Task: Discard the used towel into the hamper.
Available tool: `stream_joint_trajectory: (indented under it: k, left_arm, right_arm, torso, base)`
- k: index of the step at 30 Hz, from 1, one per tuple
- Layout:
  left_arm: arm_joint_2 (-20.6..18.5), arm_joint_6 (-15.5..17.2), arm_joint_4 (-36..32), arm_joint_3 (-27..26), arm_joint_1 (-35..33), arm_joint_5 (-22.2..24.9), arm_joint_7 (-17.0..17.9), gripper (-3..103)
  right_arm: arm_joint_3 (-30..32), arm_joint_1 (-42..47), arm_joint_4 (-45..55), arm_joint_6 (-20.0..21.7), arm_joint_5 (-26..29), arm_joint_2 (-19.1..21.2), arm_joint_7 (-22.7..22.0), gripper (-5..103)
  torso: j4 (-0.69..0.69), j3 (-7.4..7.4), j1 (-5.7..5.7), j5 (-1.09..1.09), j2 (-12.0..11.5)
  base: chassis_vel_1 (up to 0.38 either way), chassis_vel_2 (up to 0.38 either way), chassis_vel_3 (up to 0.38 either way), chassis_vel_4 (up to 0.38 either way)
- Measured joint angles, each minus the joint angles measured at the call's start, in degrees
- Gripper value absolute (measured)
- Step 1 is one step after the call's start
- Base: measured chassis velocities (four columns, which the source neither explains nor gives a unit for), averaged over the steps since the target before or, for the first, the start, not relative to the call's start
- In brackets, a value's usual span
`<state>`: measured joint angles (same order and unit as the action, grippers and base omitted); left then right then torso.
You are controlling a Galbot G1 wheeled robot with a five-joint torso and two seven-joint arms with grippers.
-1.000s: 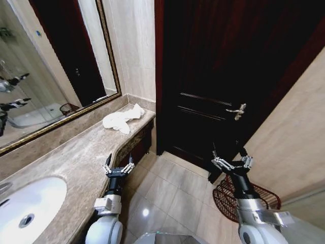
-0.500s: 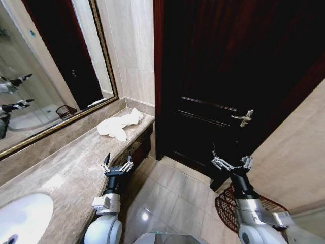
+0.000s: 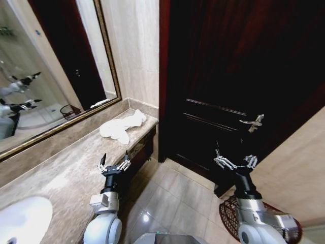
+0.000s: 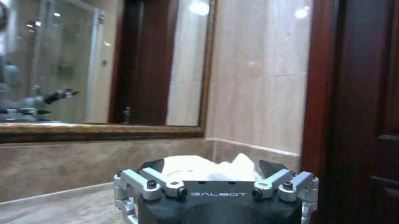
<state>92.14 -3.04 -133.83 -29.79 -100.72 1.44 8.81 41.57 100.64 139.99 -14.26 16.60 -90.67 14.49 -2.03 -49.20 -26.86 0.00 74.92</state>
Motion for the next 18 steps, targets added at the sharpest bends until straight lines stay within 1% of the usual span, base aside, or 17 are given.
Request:
stream_joint_trajectory:
  k: [4,8,10,12,18]
  left_arm:
    - [0.0,0.2,0.0,-0.4,0.2,0.2,0.2,99]
    - [0.0,-0.2,0.1,-0.5,0.4,0.3,1.6,99]
    - [0.0,-1.5,0.8,-0.8,0.8,0.5,2.6,99]
    - [0.0,-2.1,1.1,-1.1,0.9,0.2,2.6,99]
    - [0.0,-2.0,1.1,-1.2,1.2,0.1,2.6,99]
  right_arm:
    - [0.0,-0.2,0.0,-0.1,-0.1,0.1,-0.6,100]
    - [0.0,-0.5,-0.2,-0.4,-1.1,-0.1,-1.6,100]
    - [0.2,-0.3,-0.2,-0.1,-1.3,-0.3,-1.2,100]
    - [0.2,-0.1,-0.1,0.4,-1.3,-0.4,-0.7,100]
    - [0.1,0.1,0.5,1.3,-1.2,-0.8,0.0,100]
  torso:
    - [0.01,0.22,0.15,0.0,-0.4]
    - [0.0,0.41,0.29,0.01,-0.8]
    - [-0.01,0.46,0.32,0.0,-0.9]
    - [-0.02,0.48,0.34,0.0,-0.9]
    - [0.03,0.5,0.37,0.0,-0.9]
  base:
    - [0.091,0.057,0.051,0.079]
    - [0.084,0.115,0.112,0.074]
    - [0.097,0.109,0.101,0.072]
    - [0.075,0.109,0.077,0.052]
    - [0.005,0.007,0.014,0.001]
